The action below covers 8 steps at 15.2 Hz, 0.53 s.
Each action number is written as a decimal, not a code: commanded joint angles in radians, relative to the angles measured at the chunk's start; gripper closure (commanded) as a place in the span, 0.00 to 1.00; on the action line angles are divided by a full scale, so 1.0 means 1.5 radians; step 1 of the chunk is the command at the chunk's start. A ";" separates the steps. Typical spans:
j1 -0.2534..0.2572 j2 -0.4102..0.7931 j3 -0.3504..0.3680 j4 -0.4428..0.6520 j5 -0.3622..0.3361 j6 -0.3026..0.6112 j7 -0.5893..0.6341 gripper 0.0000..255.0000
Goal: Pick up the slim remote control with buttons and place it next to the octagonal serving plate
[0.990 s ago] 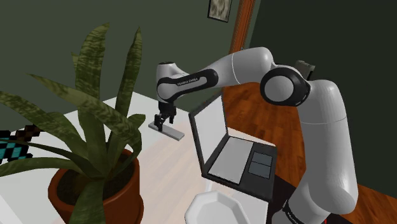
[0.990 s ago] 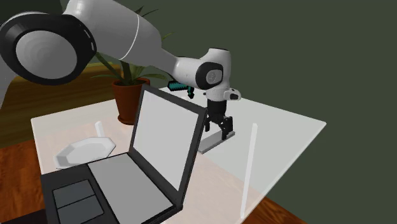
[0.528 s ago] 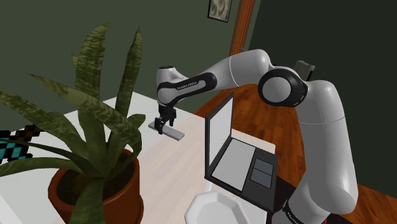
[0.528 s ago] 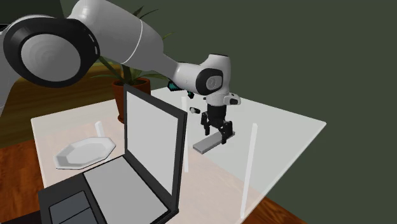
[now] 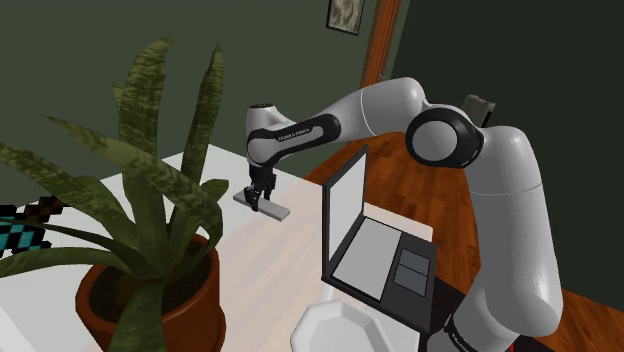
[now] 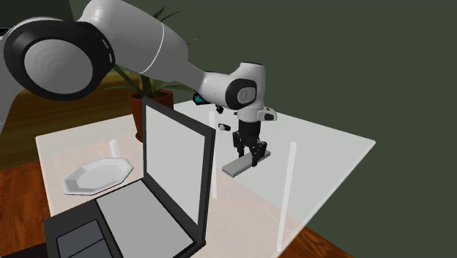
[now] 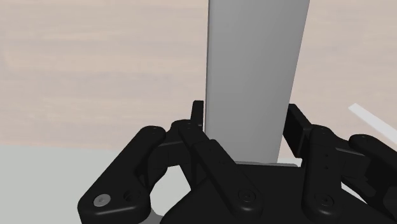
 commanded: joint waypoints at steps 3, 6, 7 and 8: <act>0.000 0.000 0.000 0.000 0.000 0.000 0.000 1.00; 0.000 -0.004 0.000 0.003 0.001 -0.007 0.000 1.00; 0.000 -0.007 0.001 0.007 0.001 -0.014 -0.001 1.00; 0.000 -0.011 0.001 0.010 0.002 -0.021 -0.001 1.00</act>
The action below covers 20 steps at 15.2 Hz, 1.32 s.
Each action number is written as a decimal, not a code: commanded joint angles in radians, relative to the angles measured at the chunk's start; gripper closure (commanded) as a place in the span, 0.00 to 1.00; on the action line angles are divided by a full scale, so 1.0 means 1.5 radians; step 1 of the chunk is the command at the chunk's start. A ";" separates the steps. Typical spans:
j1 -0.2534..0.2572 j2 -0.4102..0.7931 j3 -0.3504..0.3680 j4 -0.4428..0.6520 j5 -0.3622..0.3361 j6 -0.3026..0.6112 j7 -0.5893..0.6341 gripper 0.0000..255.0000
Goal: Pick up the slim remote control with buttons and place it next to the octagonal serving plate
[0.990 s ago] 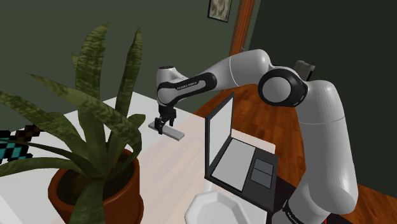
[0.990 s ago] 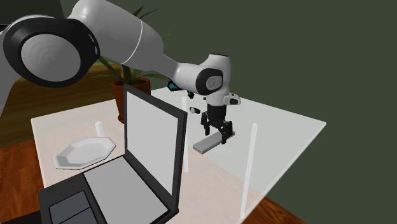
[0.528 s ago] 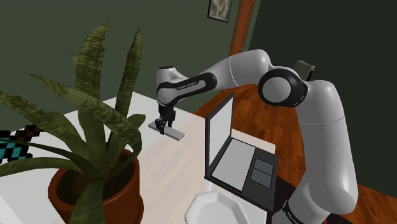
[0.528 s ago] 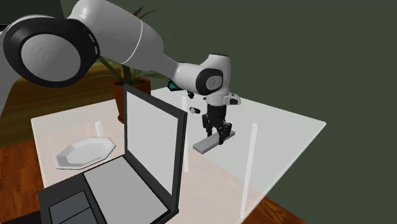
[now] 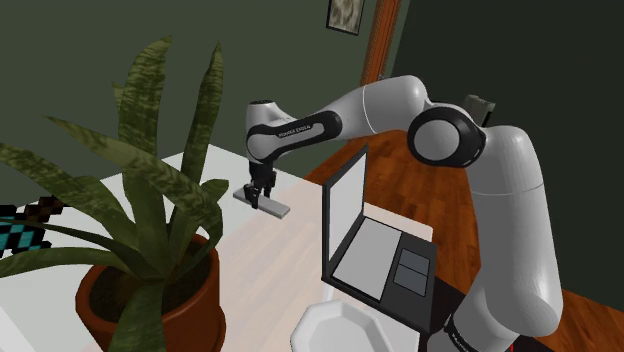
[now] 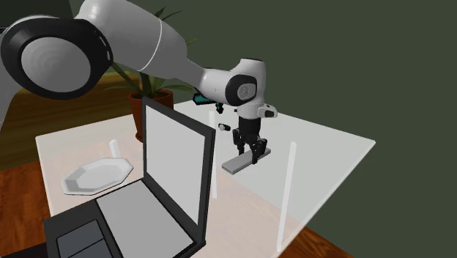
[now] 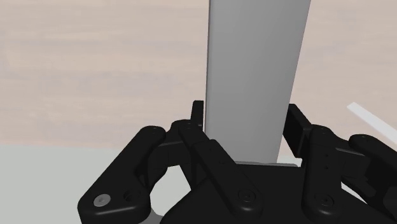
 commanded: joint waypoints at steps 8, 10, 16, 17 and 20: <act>-0.001 -0.028 0.003 0.038 0.005 -0.066 -0.004 1.00; -0.001 -0.032 0.003 0.049 0.006 -0.081 -0.005 1.00; 0.007 -0.086 0.011 0.001 0.011 -0.086 0.010 1.00; 0.011 -0.108 0.014 -0.032 0.013 -0.075 0.019 1.00; 0.024 -0.169 0.025 -0.122 0.019 -0.047 0.045 1.00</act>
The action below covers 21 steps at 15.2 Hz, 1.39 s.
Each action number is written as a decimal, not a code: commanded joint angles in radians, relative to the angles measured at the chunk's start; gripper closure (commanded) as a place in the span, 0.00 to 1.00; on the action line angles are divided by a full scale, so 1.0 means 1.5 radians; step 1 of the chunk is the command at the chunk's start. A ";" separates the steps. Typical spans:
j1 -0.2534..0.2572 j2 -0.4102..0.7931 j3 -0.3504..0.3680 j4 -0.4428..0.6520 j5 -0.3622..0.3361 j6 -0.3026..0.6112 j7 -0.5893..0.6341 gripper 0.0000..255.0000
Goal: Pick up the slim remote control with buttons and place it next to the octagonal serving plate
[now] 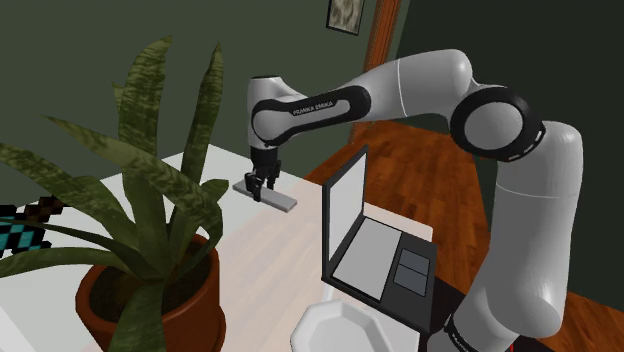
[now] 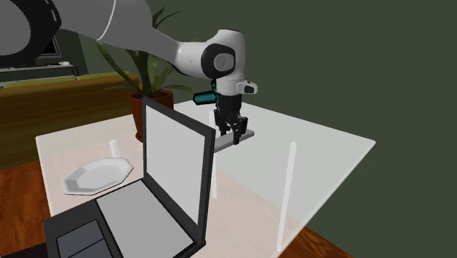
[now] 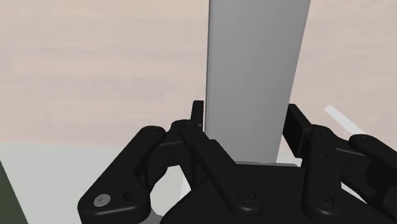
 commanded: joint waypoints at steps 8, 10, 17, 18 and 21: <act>0.045 -0.158 0.042 -0.212 0.026 0.056 0.083 1.00; 0.057 -0.188 0.053 -0.250 0.035 0.063 0.103 1.00; 0.103 -0.283 0.100 -0.356 0.070 0.079 0.178 1.00; 0.111 -0.295 0.108 -0.369 0.075 0.080 0.189 1.00; 0.133 -0.328 0.132 -0.401 0.093 0.082 0.225 1.00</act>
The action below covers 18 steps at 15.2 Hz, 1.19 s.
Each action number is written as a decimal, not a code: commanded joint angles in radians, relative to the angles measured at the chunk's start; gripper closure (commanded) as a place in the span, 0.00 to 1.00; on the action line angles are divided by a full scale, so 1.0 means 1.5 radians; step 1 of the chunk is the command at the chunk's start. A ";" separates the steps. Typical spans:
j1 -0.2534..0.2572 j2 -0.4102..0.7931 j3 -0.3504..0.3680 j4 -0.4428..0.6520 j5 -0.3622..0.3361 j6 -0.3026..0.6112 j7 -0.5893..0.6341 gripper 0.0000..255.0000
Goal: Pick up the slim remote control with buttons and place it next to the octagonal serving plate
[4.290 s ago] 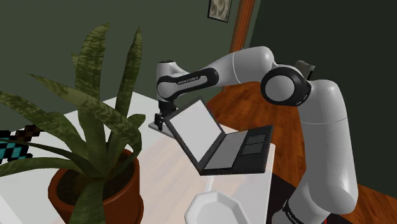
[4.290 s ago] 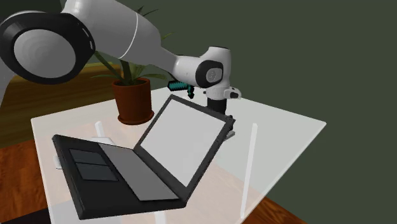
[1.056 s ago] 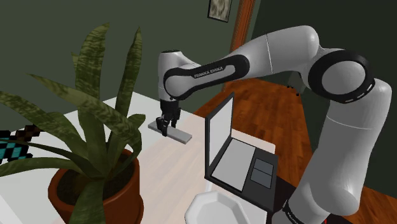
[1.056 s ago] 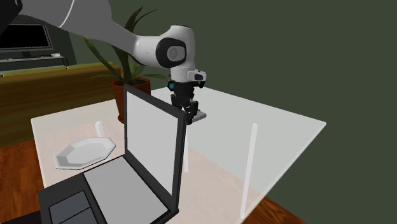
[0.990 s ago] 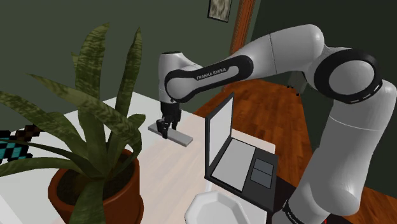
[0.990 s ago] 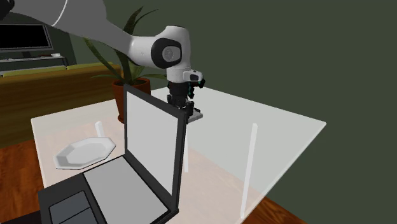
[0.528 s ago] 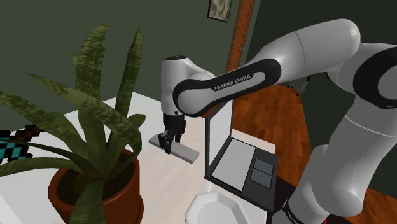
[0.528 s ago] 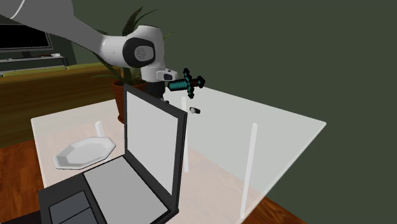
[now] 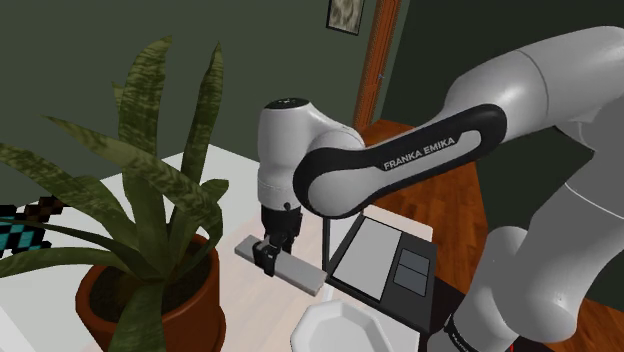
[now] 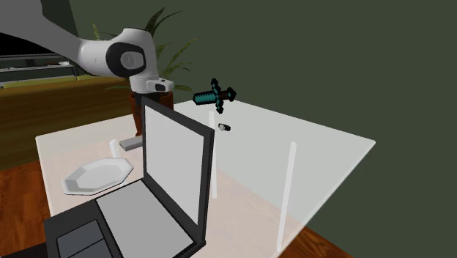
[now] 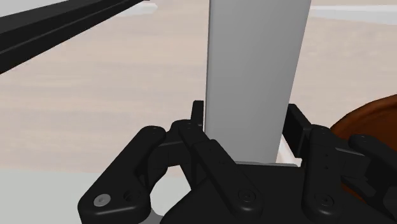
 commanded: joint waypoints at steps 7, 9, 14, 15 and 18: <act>0.066 -0.070 0.072 -0.062 0.050 0.000 0.106 1.00; 0.082 -0.081 0.091 -0.068 0.062 -0.001 0.134 1.00; 0.121 -0.096 0.144 -0.072 0.087 -0.005 0.211 1.00; 0.128 -0.097 0.155 -0.070 0.091 -0.005 0.227 1.00; 0.148 -0.093 0.190 -0.061 0.100 -0.007 0.277 1.00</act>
